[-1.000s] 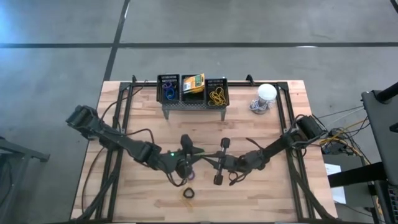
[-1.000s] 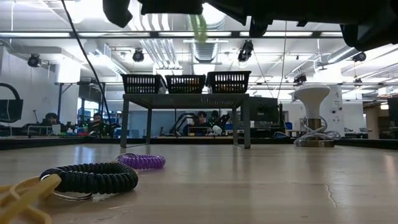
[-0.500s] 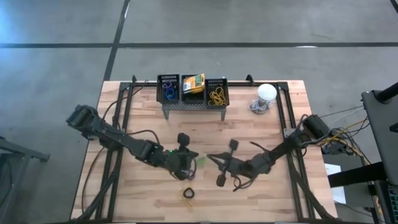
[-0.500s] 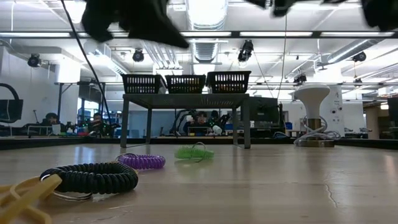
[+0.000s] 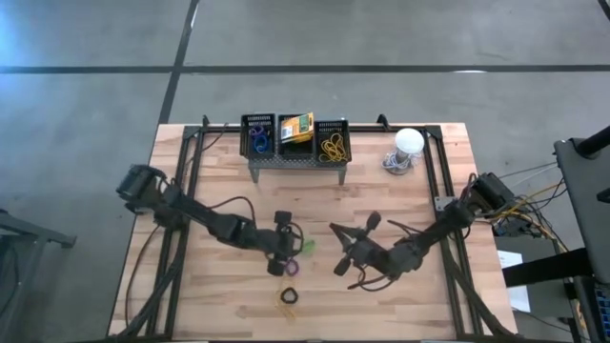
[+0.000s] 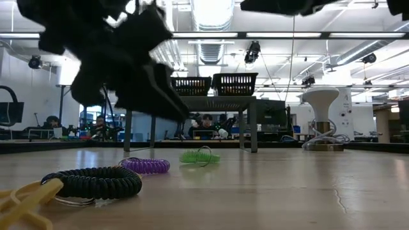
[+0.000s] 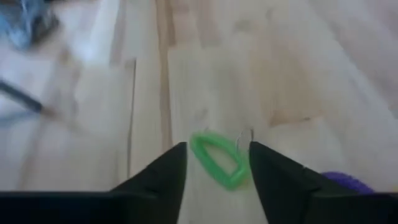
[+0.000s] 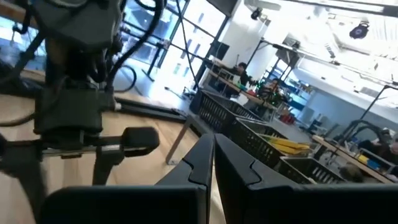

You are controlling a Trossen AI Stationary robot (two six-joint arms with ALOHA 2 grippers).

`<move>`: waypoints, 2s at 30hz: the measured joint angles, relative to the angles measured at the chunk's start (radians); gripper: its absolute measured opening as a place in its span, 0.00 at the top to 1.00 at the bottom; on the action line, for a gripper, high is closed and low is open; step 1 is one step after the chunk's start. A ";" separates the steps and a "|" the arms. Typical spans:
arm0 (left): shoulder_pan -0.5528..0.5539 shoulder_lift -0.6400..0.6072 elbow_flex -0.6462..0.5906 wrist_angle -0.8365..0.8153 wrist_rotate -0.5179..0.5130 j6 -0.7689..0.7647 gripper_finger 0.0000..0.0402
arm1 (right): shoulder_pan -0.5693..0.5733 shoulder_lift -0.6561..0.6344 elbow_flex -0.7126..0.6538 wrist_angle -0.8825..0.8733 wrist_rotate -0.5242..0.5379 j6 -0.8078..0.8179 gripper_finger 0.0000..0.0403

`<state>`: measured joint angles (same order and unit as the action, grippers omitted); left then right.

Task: Pick & Place Office Desk Supplies
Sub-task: Put the green spring keychain into the left black bin on the shelf, then put the violet spring keychain into the left black bin on the shelf

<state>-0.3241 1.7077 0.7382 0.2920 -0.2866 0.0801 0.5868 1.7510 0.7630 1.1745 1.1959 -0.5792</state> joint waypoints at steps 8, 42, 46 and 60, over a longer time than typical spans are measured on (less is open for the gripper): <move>0.007 0.159 0.053 0.002 0.011 -0.131 0.51 | -0.022 0.004 -0.001 -0.019 -0.028 0.061 0.97; 0.193 -0.677 0.187 -0.628 -0.485 -0.151 0.96 | -0.264 0.209 -0.039 -0.159 -0.424 0.627 0.97; 0.442 -0.678 0.187 -0.675 -0.180 -0.190 0.94 | -0.265 0.289 0.048 -0.149 -0.423 0.550 0.97; 0.806 -0.574 0.187 -0.688 0.070 -0.115 0.64 | -0.236 0.332 0.168 -0.199 -0.411 0.422 0.97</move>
<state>0.4814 1.1335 0.9248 -0.3962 -0.2163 -0.0352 0.3506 2.0832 0.9315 0.9757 0.7845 -0.1571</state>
